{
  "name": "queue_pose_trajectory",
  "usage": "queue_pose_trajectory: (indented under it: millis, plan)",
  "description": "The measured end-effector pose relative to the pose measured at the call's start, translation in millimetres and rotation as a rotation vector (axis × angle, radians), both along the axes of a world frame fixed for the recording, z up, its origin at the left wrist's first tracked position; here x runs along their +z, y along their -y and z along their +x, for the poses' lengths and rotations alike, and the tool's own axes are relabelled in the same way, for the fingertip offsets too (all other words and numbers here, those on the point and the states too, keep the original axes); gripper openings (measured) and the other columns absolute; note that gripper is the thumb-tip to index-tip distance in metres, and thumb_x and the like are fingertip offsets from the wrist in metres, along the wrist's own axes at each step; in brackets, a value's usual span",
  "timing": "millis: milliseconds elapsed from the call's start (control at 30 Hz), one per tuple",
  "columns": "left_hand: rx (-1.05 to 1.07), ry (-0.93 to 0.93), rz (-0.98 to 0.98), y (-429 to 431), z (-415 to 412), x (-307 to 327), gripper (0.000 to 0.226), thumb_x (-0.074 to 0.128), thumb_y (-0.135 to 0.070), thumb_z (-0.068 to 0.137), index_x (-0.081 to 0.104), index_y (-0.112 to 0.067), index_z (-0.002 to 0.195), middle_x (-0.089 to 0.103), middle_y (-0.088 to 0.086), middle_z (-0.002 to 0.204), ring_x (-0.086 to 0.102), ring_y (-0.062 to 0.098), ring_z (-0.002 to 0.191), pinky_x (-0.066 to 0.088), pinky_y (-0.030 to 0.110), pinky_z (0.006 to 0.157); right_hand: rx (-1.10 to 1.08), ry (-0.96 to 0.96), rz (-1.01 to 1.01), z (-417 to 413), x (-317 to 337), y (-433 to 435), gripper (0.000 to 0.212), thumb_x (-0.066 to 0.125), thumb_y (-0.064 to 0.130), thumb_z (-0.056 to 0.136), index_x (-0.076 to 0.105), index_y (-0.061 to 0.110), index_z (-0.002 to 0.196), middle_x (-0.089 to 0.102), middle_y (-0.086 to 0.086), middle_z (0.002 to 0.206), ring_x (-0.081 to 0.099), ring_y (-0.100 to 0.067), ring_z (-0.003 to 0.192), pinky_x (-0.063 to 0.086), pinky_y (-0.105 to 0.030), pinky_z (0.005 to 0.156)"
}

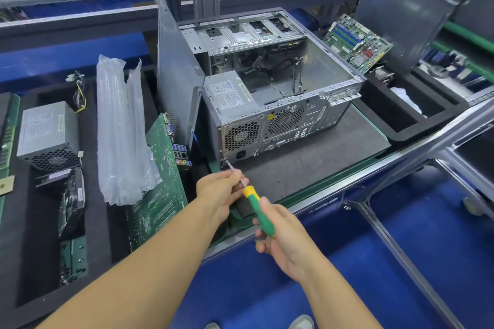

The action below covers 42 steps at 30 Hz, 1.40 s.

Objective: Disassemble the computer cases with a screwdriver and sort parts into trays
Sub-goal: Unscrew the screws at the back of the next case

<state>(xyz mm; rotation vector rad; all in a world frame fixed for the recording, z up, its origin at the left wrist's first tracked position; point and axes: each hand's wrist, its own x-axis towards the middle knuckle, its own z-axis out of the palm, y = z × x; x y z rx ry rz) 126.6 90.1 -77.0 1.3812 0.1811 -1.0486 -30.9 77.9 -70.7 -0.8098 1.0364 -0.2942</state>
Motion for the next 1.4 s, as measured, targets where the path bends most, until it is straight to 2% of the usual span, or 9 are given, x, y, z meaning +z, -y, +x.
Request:
queue_pose_trajectory:
  millis: [67,200,467,667,800,967,1200,1300,1400]
  plan:
    - [0.017,0.001,-0.031,-3,0,-2,0.014,0.063,0.005,0.092,0.064,0.005,0.106,0.072,0.015,0.081,0.073,0.018,0.064,0.058,0.028,0.055,0.007,0.030,0.066,-1,3,2,0.038,0.055,0.039,0.103,0.064,0.004,0.115,0.067,-0.015,0.086,0.058,-0.019,0.060,0.045,-0.029,0.043]
    - [0.087,-0.069,-0.119,-1,4,-2,0.011,0.061,-0.010,0.098,0.058,-0.003,0.106,0.070,0.016,0.095,0.073,0.026,0.084,0.060,0.036,0.068,0.062,-0.037,-0.121,0,4,1,0.019,0.058,0.025,0.102,0.064,0.009,0.111,0.065,-0.015,0.091,0.058,-0.019,0.066,0.046,-0.029,0.048]
    - [0.201,-0.114,-0.096,10,7,-4,0.006,0.064,-0.007,0.095,0.059,-0.005,0.095,0.071,0.013,0.085,0.072,0.020,0.076,0.060,0.033,0.069,0.077,-0.096,-0.199,-4,1,-1,0.012,0.061,0.024,0.098,0.063,0.016,0.106,0.061,-0.008,0.090,0.053,-0.014,0.064,0.043,-0.027,0.048]
    - [0.215,-0.057,-0.016,30,-11,0,0.008,0.056,-0.010,0.095,0.058,-0.007,0.088,0.062,0.008,0.080,0.063,0.017,0.070,0.054,0.028,0.062,-0.014,-0.095,-0.198,-37,25,38,0.010,0.052,0.022,0.089,0.056,0.019,0.080,0.057,-0.007,0.071,0.038,-0.016,0.053,0.022,-0.025,0.044]
    - [-0.143,0.080,0.071,75,-57,13,0.022,0.042,-0.014,0.092,0.049,-0.016,0.071,0.046,-0.002,0.054,0.041,0.013,0.044,0.037,0.024,0.042,-0.237,0.030,-0.239,-66,54,95,0.010,0.055,0.023,0.091,0.060,0.014,0.092,0.059,-0.006,0.073,0.037,-0.014,0.049,0.023,-0.025,0.042]
    - [-0.672,0.232,0.024,172,-128,44,0.027,0.043,-0.020,0.093,0.049,-0.016,0.067,0.039,-0.004,0.046,0.034,0.014,0.037,0.033,0.020,0.042,-0.400,0.010,-0.354,-118,76,166,0.018,0.056,0.030,0.102,0.068,0.018,0.098,0.064,-0.003,0.077,0.050,-0.015,0.055,0.039,-0.027,0.045]
    - [-0.647,0.309,-0.011,356,-193,59,0.026,0.054,-0.005,0.098,0.061,-0.005,0.073,0.063,0.011,0.070,0.056,0.015,0.051,0.042,0.019,0.039,-0.544,-0.050,-0.374,-190,79,253,0.012,0.053,0.017,0.104,0.064,0.013,0.104,0.060,-0.011,0.071,0.051,-0.022,0.051,0.039,-0.029,0.040]
    - [-0.652,0.316,0.052,408,-203,42,0.028,0.052,-0.002,0.098,0.058,-0.008,0.071,0.059,0.012,0.072,0.059,0.015,0.052,0.049,0.021,0.049,-0.569,-0.084,-0.364,-214,77,287,0.011,0.054,0.014,0.103,0.062,0.009,0.107,0.059,-0.011,0.064,0.048,-0.022,0.045,0.037,-0.026,0.038]
    - [-0.701,0.359,0.109,435,-202,23,0.017,0.050,-0.005,0.098,0.066,-0.009,0.101,0.067,0.021,0.106,0.063,0.026,0.089,0.055,0.039,0.084,-0.556,-0.128,-0.409,-233,69,306,0.013,0.052,0.015,0.104,0.063,0.011,0.110,0.062,-0.009,0.067,0.051,-0.020,0.049,0.040,-0.028,0.039]
